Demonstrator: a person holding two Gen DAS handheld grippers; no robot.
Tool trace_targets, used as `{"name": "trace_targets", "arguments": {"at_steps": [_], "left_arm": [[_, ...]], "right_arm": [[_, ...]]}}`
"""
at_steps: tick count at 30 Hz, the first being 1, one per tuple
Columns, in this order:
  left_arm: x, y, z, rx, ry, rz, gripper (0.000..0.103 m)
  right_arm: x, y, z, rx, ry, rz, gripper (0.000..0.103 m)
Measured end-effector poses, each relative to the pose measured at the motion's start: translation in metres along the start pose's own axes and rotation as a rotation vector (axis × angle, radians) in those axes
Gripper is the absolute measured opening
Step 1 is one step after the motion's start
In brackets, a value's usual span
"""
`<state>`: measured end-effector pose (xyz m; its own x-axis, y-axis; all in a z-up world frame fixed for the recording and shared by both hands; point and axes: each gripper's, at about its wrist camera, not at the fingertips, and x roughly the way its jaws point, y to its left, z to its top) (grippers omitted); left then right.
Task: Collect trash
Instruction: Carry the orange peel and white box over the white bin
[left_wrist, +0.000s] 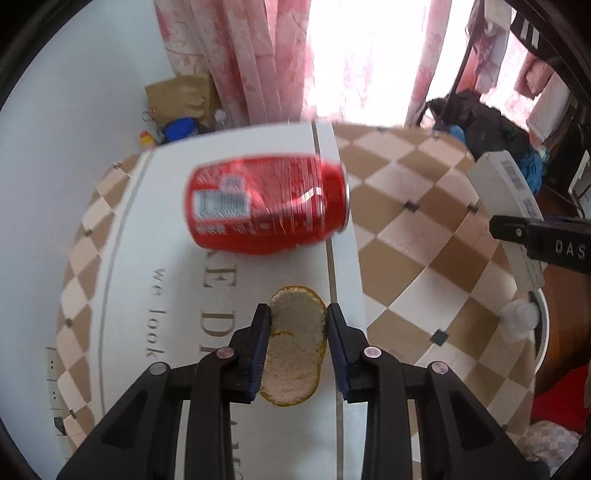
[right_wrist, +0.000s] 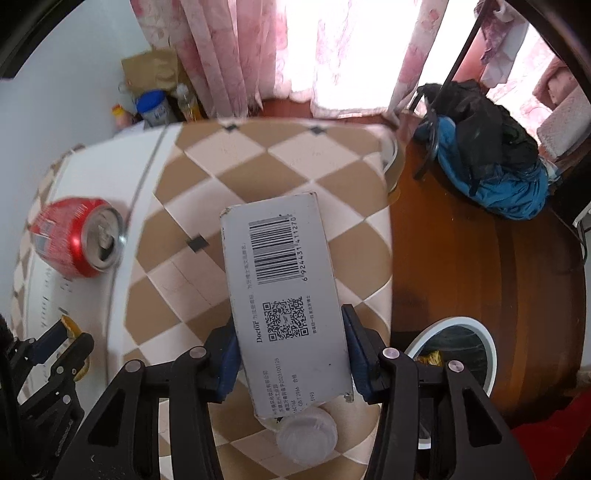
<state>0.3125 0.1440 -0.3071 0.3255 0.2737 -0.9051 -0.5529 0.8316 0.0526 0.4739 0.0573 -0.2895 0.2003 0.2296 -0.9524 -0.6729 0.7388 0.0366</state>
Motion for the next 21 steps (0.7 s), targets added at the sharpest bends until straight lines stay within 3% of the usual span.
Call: {"name": "trace_targets", "arguments": {"at_steps": [5,11,21], "left_arm": [[-0.049,-0.004,0.004,-0.014,-0.094,0.011,0.027],[-0.113,-0.027,0.004,0.002,-0.192,-0.033,0.027],[-0.201,-0.135,0.01,0.126,-0.314,-0.191,0.027]], "right_arm": [[-0.048,-0.004,-0.015,0.034,-0.094,0.022,0.051],[-0.114,-0.025,-0.049,0.101,-0.206,0.055,0.051],[-0.214,-0.114,-0.111,0.239,-0.342,0.058,0.051]]}}
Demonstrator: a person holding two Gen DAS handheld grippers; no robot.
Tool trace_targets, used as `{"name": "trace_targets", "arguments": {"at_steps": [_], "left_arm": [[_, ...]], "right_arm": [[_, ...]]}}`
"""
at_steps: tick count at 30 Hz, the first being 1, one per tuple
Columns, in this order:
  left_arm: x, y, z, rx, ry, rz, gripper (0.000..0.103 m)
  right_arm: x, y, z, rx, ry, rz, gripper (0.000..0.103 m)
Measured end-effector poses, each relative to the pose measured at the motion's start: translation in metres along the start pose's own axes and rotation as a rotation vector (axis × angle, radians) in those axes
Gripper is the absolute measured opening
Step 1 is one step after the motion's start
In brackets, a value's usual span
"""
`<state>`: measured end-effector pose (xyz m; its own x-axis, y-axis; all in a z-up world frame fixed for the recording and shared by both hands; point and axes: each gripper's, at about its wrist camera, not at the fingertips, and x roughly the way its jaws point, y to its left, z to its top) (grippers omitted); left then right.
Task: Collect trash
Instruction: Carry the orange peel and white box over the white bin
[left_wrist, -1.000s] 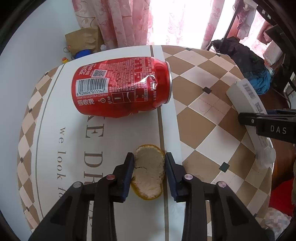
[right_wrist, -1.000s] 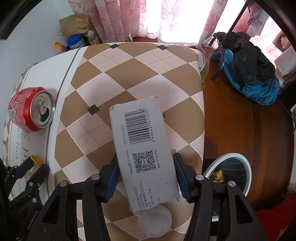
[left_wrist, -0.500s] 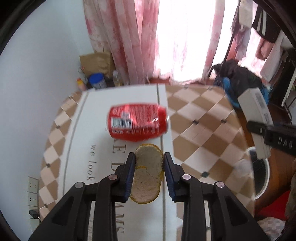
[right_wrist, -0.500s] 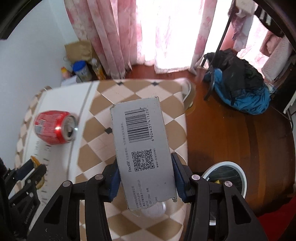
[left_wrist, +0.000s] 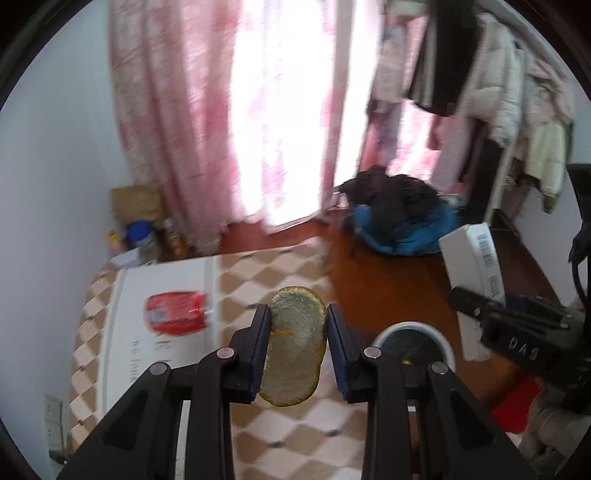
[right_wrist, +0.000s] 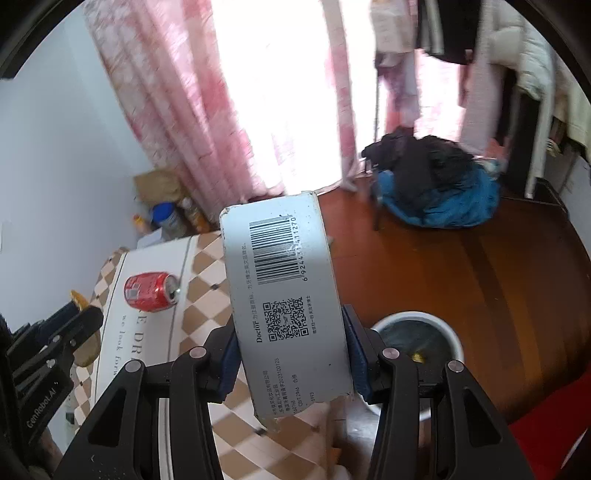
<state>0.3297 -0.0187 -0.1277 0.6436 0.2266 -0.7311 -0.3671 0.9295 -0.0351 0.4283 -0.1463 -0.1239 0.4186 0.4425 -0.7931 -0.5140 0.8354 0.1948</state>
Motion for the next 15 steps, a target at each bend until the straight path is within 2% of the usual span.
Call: {"name": "trace_targets", "arguments": {"at_steps": [4,7,10,15], "left_arm": [[0.012,-0.053,0.004,0.048,0.015,-0.069,0.027],[0.034,-0.097,0.001,0.091,0.049,-0.111,0.027],[0.064,-0.136,-0.007,0.127,0.103,-0.142,0.027],[0.127,-0.184,-0.033,0.18,0.231,-0.17,0.027]], "right_arm": [[-0.024,-0.055,-0.009,0.058,-0.014,-0.044,0.051],[-0.025,-0.103,-0.021,0.116,0.003,-0.085,0.051],[-0.011,-0.152,-0.036,0.172,0.045,-0.125,0.051],[0.036,-0.227,-0.07,0.277,0.152,-0.141,0.051]]}}
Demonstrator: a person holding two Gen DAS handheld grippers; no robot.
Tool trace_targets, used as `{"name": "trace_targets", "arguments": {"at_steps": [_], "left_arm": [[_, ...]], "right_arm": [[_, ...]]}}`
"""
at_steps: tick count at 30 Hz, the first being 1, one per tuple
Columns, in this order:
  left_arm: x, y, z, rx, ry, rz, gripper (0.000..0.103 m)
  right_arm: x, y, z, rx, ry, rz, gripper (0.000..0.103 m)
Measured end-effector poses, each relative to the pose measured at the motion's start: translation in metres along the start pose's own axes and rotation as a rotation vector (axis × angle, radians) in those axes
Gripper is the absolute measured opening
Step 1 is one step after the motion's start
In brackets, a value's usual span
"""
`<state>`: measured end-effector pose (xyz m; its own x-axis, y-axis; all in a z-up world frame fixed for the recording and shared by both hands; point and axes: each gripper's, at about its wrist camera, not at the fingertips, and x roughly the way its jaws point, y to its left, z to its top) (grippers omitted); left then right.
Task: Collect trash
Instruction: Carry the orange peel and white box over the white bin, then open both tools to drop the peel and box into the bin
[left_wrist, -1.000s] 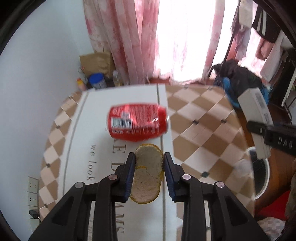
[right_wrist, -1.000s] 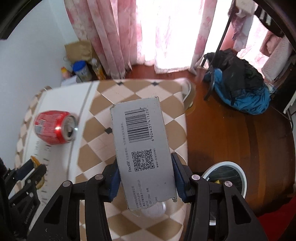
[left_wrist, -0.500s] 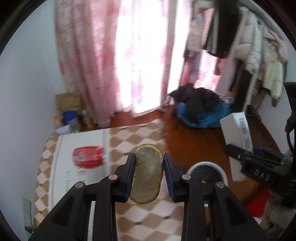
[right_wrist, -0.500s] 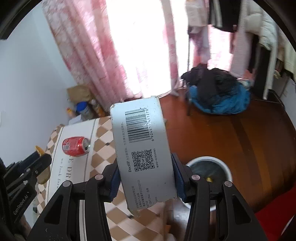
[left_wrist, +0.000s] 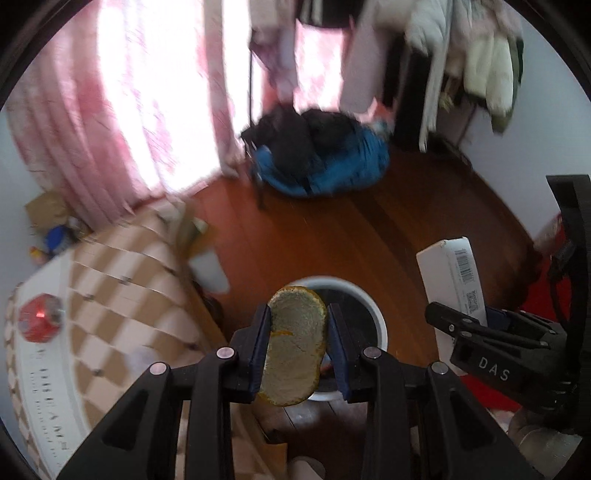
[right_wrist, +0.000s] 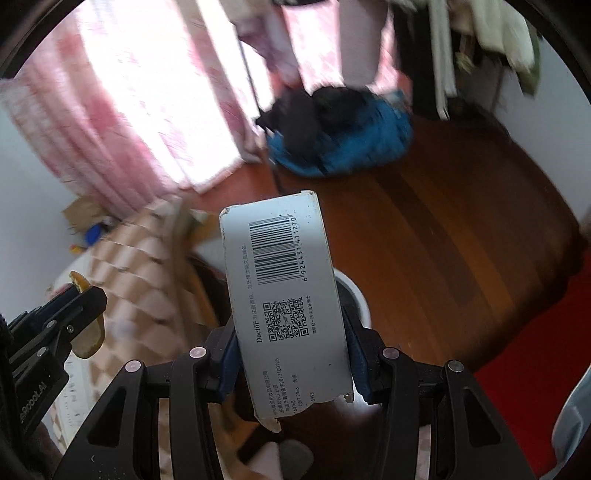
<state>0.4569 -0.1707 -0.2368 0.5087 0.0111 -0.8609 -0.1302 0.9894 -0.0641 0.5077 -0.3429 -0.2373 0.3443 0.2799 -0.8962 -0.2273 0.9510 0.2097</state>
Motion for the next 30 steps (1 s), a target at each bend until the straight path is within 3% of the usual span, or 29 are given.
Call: {"name": "trace_targets", "arguments": {"at_steps": [5,11,18,24,27,29,30], "left_arm": [[0.061,-0.015,-0.007,0.009,0.115,-0.017,0.027],[0.118,-0.014,-0.01,-0.025,0.233,-0.045,0.029],[0.137,-0.015,-0.015,-0.055,0.273,-0.018,0.031],[0.142,-0.007,-0.016,-0.066,0.27,0.016,0.06],[0.14,-0.003,-0.015,-0.072,0.264,0.03,0.073],[0.138,-0.001,-0.015,-0.07,0.259,0.039,0.097],[0.135,-0.001,-0.016,-0.067,0.254,0.045,0.098]], "right_arm": [[0.074,-0.045,-0.007,0.078,0.108,0.009,0.051],[0.143,-0.067,-0.011,0.117,0.189,0.016,0.051],[0.187,-0.069,-0.013,0.119,0.233,0.023,0.052],[0.202,-0.069,-0.013,0.108,0.244,0.035,0.053],[0.2,-0.068,-0.011,0.105,0.246,0.033,0.07],[0.195,-0.067,-0.012,0.096,0.241,0.022,0.077],[0.192,-0.066,-0.012,0.092,0.239,0.014,0.086]]}}
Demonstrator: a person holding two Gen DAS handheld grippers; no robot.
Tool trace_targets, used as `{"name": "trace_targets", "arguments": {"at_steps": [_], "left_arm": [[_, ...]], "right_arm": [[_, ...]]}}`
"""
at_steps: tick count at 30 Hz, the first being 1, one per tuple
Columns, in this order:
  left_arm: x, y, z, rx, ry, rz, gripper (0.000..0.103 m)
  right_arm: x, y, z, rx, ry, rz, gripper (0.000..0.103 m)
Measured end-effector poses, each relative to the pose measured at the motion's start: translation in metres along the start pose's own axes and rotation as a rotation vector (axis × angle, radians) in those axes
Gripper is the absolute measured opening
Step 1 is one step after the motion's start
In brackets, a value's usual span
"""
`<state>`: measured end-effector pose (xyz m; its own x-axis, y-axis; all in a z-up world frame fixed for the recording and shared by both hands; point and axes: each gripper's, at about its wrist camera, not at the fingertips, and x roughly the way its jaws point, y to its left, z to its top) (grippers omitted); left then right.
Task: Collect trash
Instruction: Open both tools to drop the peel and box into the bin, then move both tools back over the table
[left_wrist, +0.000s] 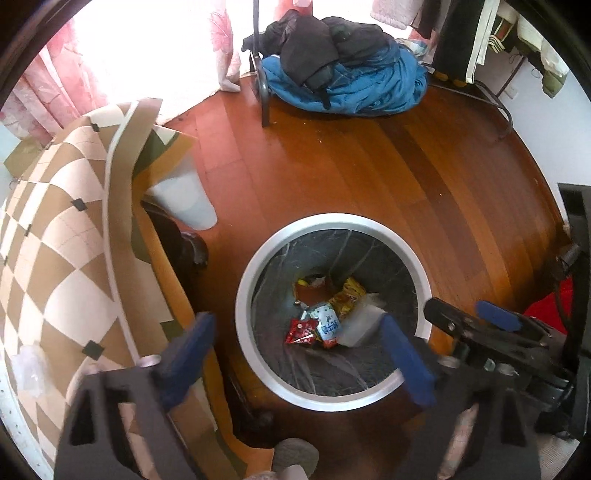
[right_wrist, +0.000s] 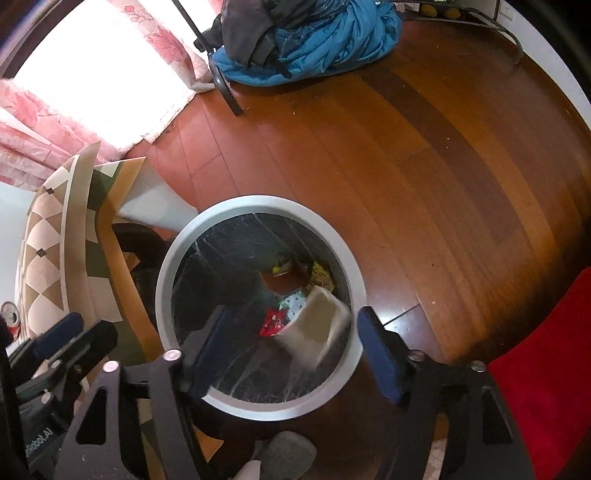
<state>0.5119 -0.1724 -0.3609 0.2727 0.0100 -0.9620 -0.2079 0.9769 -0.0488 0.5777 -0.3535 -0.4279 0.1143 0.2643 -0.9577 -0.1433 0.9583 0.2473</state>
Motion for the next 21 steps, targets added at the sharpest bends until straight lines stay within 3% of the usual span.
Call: {"name": "trace_targets", "arguments": {"at_steps": [3,4,12,21], "left_arm": [[-0.004,0.003,-0.001,0.003,-0.002,0.012,0.099],[-0.006,0.003,-0.002,0.003,-0.006,0.012,0.099],[-0.039,0.01,-0.005,-0.002,-0.052,0.011,0.101],[-0.122,0.048,-0.013,-0.042,-0.157,-0.002,0.101]], "right_arm": [[-0.009,0.004,-0.004,-0.019,-0.008,-0.033,0.102],[-0.012,0.005,-0.006,-0.025,-0.009,-0.051,0.103],[-0.049,0.007,-0.024,-0.039,-0.04,-0.171,0.103],[-0.139,0.043,-0.032,-0.035,-0.162,-0.149,0.103]]}}
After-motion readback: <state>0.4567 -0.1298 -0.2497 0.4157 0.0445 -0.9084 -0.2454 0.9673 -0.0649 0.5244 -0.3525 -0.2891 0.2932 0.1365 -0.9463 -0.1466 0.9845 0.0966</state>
